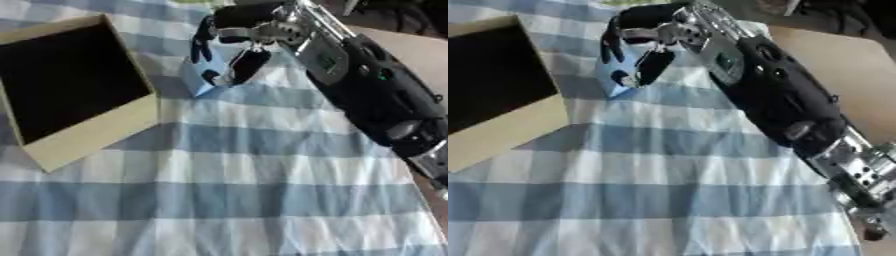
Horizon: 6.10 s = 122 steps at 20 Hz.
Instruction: Pick up objects on the table and place them in the box.
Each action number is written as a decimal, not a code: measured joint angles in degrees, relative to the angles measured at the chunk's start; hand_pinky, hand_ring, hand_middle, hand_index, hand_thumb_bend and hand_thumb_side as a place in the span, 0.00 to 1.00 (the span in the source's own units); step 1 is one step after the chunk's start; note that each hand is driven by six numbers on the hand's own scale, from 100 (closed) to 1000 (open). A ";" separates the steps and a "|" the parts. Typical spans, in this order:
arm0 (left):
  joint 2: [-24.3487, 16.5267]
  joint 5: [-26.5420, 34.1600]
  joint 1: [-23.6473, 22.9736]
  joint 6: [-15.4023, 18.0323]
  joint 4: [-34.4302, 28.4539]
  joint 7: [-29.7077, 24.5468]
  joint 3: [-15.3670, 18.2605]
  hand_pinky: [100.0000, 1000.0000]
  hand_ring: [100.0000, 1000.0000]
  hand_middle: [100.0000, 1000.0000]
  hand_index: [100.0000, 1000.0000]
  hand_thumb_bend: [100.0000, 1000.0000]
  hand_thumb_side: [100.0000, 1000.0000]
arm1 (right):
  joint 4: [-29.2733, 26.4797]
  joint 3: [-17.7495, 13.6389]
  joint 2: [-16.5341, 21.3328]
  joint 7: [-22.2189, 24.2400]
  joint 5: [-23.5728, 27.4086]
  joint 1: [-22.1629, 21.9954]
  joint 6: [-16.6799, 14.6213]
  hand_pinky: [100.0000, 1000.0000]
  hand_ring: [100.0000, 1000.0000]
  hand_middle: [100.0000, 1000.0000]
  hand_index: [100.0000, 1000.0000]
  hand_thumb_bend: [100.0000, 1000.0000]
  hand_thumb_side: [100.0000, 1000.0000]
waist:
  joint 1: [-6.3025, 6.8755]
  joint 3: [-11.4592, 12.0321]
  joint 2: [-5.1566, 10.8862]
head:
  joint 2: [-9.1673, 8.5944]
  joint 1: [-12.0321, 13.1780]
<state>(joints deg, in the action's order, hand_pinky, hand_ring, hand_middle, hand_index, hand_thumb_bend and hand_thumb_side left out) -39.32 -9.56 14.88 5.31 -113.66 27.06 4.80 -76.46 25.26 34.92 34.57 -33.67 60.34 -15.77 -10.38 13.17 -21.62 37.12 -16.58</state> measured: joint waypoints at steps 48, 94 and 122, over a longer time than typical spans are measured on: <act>0.46 -0.50 0.06 0.62 0.00 -0.56 0.01 0.75 0.77 0.71 0.80 0.49 0.70 | -0.73 -4.11 2.10 6.62 -5.26 0.62 0.44 0.91 0.93 0.79 0.90 0.24 0.45 | -2.79 3.37 -3.08 | -1.90 -1.97; 0.98 0.00 0.28 1.19 0.00 -1.12 -0.02 0.75 0.77 0.70 0.79 0.47 0.69 | -1.70 -4.50 1.23 -5.04 -1.53 1.60 3.48 0.78 0.68 0.31 0.55 0.00 0.00 | -2.19 2.45 -1.58 | -1.47 -2.78; 2.91 3.53 5.52 6.69 0.00 -2.64 -1.77 0.75 0.77 0.70 0.79 0.50 0.68 | -3.37 -3.03 -11.51 -8.87 -2.81 14.11 4.47 0.78 0.66 0.35 0.59 0.00 0.00 | -2.45 10.44 4.54 | 3.01 -12.73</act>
<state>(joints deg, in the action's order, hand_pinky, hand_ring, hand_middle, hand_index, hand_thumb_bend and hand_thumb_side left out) -36.41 -6.04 20.39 12.00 -113.66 24.42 3.03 -79.83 22.24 23.41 25.70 -36.48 74.45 -11.30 -12.83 23.61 -17.08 40.12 -29.31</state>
